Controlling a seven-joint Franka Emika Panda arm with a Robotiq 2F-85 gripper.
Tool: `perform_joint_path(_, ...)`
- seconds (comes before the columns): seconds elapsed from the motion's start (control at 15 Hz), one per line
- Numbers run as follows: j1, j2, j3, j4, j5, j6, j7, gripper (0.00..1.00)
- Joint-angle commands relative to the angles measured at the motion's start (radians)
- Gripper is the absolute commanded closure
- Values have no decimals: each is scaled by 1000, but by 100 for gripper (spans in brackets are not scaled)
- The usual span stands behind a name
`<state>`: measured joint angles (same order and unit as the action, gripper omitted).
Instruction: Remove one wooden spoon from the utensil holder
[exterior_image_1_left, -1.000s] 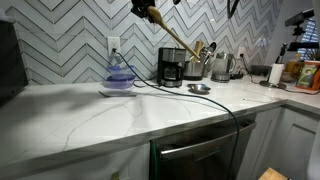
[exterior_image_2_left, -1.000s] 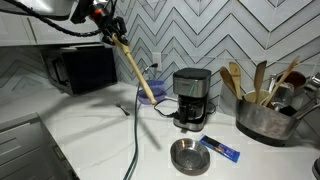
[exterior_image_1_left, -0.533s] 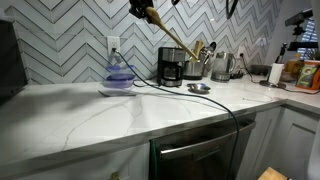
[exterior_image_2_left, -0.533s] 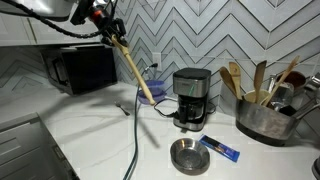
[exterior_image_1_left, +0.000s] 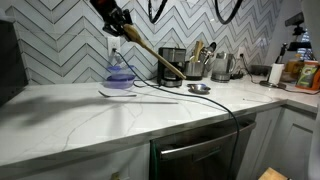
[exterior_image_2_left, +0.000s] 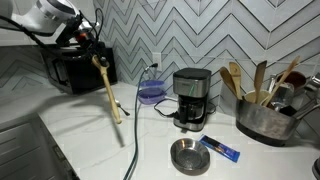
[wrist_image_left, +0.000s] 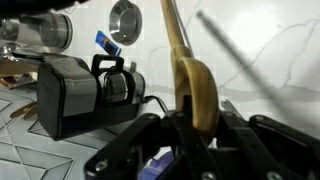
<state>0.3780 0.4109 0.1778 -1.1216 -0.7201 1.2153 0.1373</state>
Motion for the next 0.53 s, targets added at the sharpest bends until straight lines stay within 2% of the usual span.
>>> perform_joint_path(0.0,19,-3,10,-100,17,35,127,96)
perform_joint_path(0.47,25,6,4,-292,-55,255,289,96)
